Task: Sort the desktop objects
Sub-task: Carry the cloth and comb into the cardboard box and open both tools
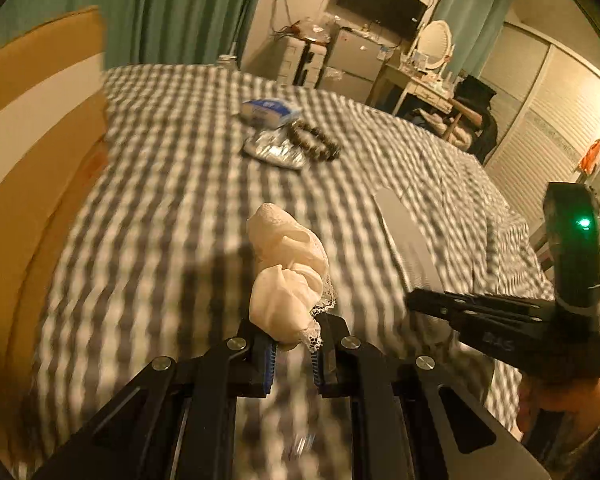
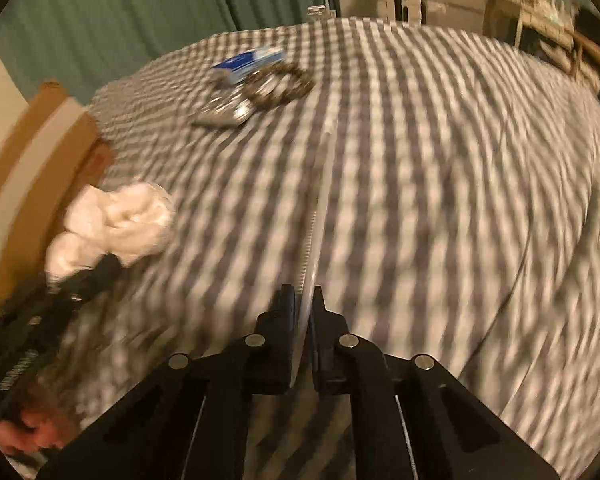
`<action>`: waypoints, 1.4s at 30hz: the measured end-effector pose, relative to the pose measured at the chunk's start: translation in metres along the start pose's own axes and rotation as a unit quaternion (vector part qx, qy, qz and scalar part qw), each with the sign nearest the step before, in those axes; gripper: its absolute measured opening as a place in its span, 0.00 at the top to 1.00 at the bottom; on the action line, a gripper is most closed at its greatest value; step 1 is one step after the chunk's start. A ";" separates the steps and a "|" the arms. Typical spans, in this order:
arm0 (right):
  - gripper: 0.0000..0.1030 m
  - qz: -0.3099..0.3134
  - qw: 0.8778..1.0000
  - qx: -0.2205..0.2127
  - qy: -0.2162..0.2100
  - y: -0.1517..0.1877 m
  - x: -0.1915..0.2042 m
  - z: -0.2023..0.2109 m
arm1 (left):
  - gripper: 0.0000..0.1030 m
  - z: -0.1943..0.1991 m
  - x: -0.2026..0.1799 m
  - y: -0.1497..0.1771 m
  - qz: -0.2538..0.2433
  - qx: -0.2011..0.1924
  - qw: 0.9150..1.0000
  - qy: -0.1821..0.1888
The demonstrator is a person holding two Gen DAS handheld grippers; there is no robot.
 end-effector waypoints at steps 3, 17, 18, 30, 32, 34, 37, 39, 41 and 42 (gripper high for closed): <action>0.95 -0.002 1.000 0.004 0.003 0.012 0.014 0.008 | 0.86 0.014 0.014 0.019 0.013 0.008 1.000 -0.008; 0.93 -0.057 0.998 -0.022 -0.008 -0.011 -0.004 -0.009 | 0.72 -0.007 0.022 0.011 0.021 0.024 0.999 -0.011; 0.93 -0.059 0.998 -0.022 -0.010 -0.011 -0.005 -0.012 | 0.72 -0.009 0.022 0.009 0.025 0.026 0.999 -0.009; 0.94 -0.052 0.997 -0.058 -0.012 -0.019 0.012 0.014 | 0.88 0.020 0.012 -0.012 0.020 -0.023 0.999 0.017; 0.94 -0.048 0.996 -0.071 -0.015 -0.021 0.022 0.026 | 0.88 0.034 0.007 -0.019 0.023 -0.035 0.999 0.025; 0.95 -0.043 0.996 -0.074 -0.018 -0.022 0.036 0.034 | 0.88 0.049 0.006 -0.025 0.024 -0.044 0.998 0.029; 0.98 -0.039 0.996 -0.068 -0.030 -0.018 0.058 0.037 | 0.88 0.070 0.007 -0.036 0.024 -0.058 0.998 0.031; 0.99 -0.044 0.996 -0.061 -0.040 -0.014 0.068 0.037 | 0.88 0.084 0.009 -0.042 0.022 -0.068 0.997 0.031; 0.99 -0.042 0.997 -0.056 -0.022 -0.010 0.072 0.036 | 0.88 0.095 0.012 -0.047 0.023 -0.074 0.997 0.029; 0.98 -0.043 0.998 -0.051 -0.004 -0.009 0.070 0.034 | 0.88 0.101 0.015 -0.048 0.025 -0.078 0.996 0.029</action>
Point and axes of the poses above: each gripper's, at about its wrist camera, not at the fingertips, and z roughly against the way its jaws point, x to its left, y to its underside, the point moved 9 cm from there along -z, roughly the way its jaws point, and after that the axes turned 9 degrees about z, right-handed, at the moved point
